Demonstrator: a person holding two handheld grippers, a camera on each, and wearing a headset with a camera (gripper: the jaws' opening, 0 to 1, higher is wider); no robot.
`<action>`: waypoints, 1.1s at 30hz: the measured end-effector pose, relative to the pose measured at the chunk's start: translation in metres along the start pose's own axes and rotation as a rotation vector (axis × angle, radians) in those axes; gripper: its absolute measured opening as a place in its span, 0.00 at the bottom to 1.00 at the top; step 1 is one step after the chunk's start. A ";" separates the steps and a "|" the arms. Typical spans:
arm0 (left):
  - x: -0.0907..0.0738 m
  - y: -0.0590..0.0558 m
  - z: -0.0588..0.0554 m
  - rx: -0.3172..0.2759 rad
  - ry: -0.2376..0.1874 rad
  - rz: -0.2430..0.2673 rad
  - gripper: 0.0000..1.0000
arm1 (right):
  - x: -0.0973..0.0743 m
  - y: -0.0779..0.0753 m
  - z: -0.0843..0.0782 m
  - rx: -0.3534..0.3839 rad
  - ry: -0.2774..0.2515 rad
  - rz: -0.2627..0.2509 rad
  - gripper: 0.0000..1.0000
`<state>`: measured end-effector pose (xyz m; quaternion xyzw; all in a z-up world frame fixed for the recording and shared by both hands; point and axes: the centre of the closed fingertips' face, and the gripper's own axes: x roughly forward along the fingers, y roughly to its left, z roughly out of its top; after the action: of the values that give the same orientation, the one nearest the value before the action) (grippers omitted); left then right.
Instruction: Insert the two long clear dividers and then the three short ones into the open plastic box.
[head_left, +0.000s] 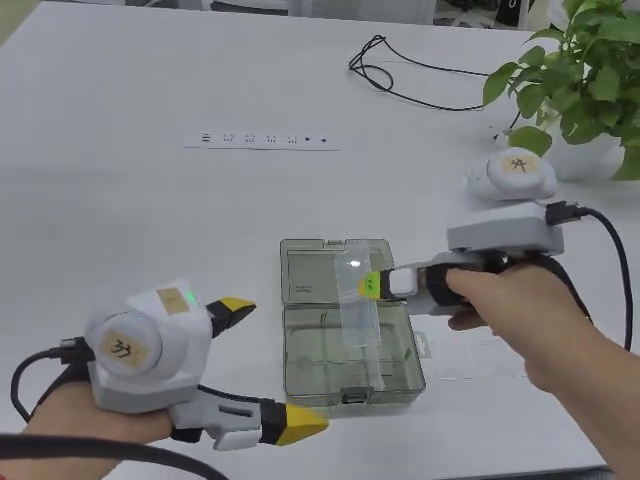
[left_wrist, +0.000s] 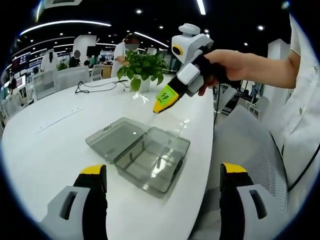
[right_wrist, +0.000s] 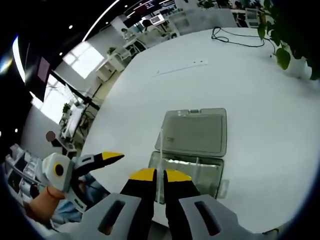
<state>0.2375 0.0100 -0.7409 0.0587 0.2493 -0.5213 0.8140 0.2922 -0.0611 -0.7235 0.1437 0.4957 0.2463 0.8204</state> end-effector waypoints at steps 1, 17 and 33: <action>0.000 0.000 -0.001 0.004 0.002 -0.002 0.96 | 0.002 -0.001 -0.003 0.011 0.016 -0.008 0.07; 0.003 -0.002 -0.014 0.033 0.020 -0.036 0.99 | 0.028 -0.012 -0.024 0.100 0.148 -0.068 0.07; 0.003 -0.001 -0.015 0.014 -0.004 -0.050 0.96 | 0.044 -0.017 -0.039 0.126 0.196 -0.116 0.06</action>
<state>0.2323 0.0121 -0.7555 0.0572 0.2452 -0.5434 0.8008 0.2794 -0.0516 -0.7824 0.1414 0.5955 0.1795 0.7702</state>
